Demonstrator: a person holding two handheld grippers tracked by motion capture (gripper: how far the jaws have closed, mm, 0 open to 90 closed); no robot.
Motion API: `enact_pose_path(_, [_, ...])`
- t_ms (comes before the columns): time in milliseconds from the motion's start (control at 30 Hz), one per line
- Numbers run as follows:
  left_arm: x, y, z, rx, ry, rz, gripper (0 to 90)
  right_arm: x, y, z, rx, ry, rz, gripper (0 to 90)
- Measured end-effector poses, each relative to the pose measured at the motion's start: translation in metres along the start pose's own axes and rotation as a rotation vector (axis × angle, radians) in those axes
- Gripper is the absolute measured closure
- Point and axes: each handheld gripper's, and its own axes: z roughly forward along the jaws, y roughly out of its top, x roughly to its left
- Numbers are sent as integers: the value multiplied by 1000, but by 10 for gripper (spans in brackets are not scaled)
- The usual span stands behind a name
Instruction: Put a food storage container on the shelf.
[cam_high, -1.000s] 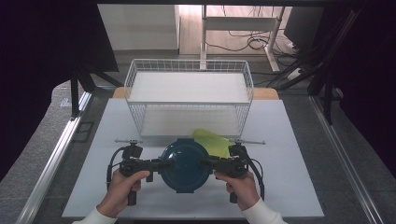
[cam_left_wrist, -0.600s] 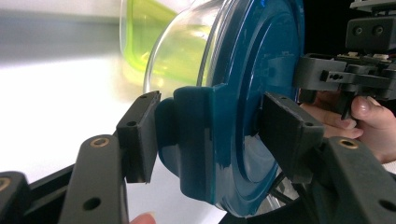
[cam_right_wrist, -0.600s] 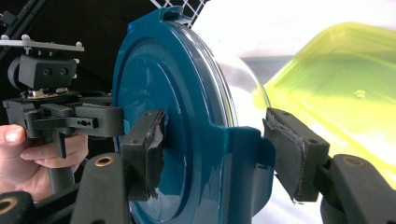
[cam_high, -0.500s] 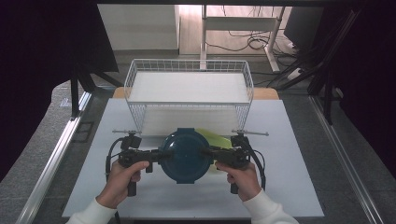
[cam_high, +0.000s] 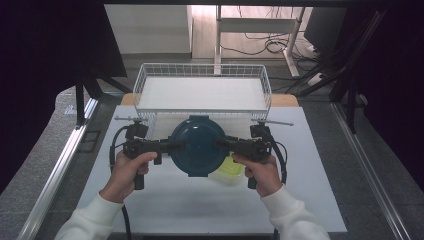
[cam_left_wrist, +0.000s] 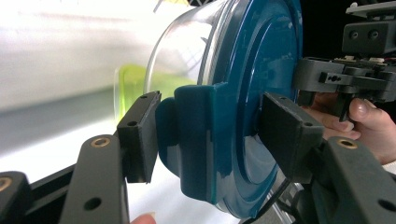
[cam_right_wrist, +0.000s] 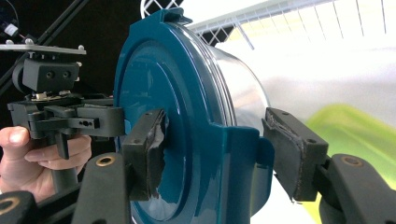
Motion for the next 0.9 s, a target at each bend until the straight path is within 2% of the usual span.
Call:
enact_pose_path(167, [2, 16, -4, -14, -5, 12, 403, 2, 20, 3, -13, 21, -11, 416])
enact_pose_path(367, [7, 31, -3, -13, -19, 6, 403, 1, 34, 6, -24, 22, -23, 424])
enact_pose_path(567, [8, 48, 1, -16, -27, 8, 403, -2, 47, 7, -41, 18, -14, 425])
enact_pose_path(900, [11, 90, 6, -24, -56, 3, 403, -3, 85, 7, -85, 9, -17, 436])
